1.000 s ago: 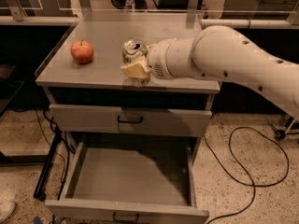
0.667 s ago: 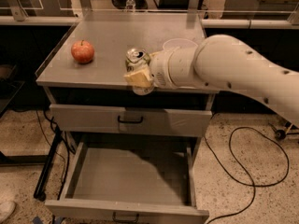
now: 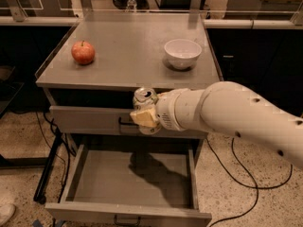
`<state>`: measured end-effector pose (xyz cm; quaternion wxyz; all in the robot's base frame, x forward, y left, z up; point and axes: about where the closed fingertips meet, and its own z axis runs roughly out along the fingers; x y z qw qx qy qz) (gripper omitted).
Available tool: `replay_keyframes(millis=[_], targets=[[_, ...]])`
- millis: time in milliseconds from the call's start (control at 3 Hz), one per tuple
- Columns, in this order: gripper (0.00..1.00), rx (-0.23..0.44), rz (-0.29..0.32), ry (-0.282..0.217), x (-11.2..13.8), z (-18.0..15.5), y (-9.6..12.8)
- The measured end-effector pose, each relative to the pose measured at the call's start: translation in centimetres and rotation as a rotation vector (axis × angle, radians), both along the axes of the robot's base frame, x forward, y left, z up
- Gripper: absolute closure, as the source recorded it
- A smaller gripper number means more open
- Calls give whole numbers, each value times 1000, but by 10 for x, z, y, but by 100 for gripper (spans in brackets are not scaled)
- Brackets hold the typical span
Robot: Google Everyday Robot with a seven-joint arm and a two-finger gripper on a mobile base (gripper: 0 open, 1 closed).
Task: Place 7up can into middle drawer
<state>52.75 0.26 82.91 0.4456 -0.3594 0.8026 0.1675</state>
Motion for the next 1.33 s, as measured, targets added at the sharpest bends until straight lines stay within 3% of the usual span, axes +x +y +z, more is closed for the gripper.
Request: replay_keyframes(millis=[333,1333], targets=[[100,1,0,2,-1,0,1],[100,11,-119,144,-35,-107,-2]])
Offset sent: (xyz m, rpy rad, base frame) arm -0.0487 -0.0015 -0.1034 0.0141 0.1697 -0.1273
